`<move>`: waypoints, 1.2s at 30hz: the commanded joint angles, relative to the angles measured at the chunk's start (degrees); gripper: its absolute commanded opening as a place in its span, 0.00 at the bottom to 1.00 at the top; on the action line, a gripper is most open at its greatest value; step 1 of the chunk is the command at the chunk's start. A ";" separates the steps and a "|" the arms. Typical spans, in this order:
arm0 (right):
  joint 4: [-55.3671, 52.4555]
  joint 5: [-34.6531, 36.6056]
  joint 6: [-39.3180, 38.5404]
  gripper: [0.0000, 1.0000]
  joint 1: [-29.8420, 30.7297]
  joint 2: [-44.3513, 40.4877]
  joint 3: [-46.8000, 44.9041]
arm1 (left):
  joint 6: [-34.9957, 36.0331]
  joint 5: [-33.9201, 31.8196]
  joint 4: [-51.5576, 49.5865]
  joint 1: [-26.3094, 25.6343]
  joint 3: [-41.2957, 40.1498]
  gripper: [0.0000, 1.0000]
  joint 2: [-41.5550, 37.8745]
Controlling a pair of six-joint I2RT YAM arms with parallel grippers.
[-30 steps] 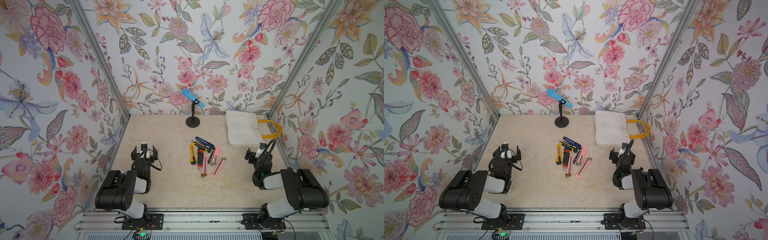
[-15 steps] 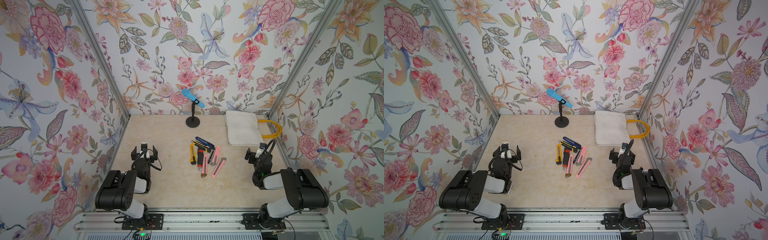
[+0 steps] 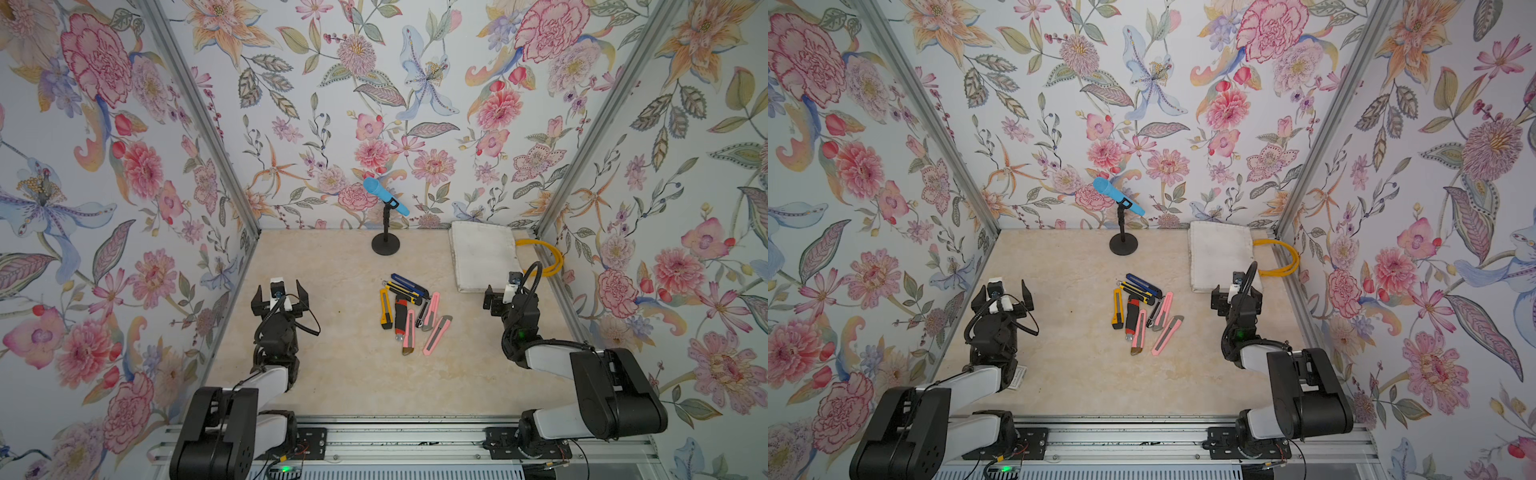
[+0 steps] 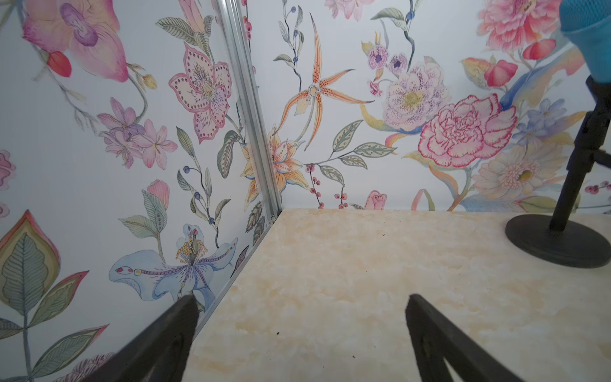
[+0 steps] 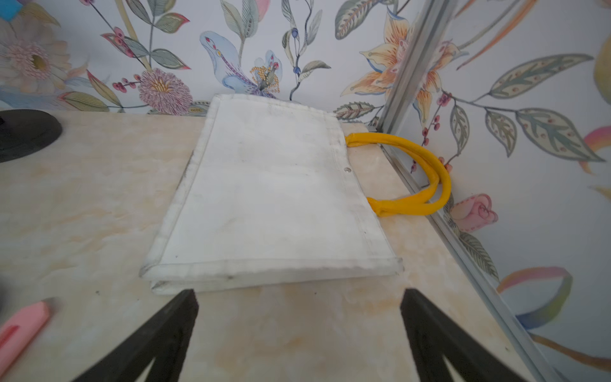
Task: Place the art knife into the pouch
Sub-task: Adjust the utility knife at the center of the board.
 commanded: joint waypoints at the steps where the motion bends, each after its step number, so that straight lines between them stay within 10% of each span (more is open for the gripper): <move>1: -15.07 -2.26 2.40 1.00 1.22 -4.80 7.87 | -6.79 3.10 -16.52 -0.46 8.26 1.00 -4.52; 8: -40.84 -9.98 31.66 1.00 8.91 -4.66 27.86 | -31.78 16.46 -41.47 -4.26 29.44 1.00 -2.82; 15: -44.18 -14.31 48.39 1.00 21.47 -0.72 41.10 | -49.88 23.03 -42.16 -11.95 38.24 1.00 1.65; 19: -37.16 -23.86 51.34 1.00 23.50 1.96 44.09 | -47.61 20.52 -45.83 -16.07 42.97 1.00 1.91; 29: -35.70 -27.43 52.05 1.00 22.65 4.89 47.26 | -56.56 44.74 -5.97 -12.62 34.89 1.00 7.16; 36: -58.64 -12.11 48.62 1.00 23.59 8.23 58.10 | -51.30 34.83 -41.55 -12.52 49.21 1.00 12.69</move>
